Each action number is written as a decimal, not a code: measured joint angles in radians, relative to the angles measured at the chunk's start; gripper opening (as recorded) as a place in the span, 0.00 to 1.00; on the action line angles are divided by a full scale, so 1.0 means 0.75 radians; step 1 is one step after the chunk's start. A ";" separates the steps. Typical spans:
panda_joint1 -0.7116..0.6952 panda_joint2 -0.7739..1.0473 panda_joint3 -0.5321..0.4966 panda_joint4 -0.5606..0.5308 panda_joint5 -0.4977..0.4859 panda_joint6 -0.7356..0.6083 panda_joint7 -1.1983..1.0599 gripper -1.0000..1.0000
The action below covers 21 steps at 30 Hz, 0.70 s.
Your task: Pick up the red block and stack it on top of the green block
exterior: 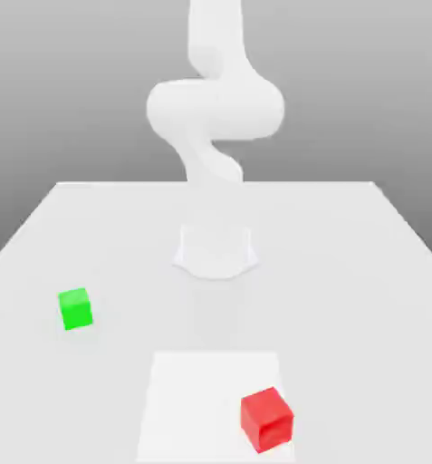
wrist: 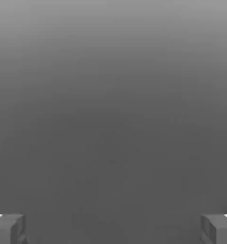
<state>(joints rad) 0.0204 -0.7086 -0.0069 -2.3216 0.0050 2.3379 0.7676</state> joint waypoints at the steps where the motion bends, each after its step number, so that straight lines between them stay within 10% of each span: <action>1: 0.011 0.053 -0.004 -0.012 0.003 0.022 -0.019 0.50; 21: 0.158 1.023 0.003 -0.242 0.022 0.424 -0.338 0.50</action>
<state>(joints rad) 0.1392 0.0587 -0.0046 -2.5029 0.0218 2.6561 0.5140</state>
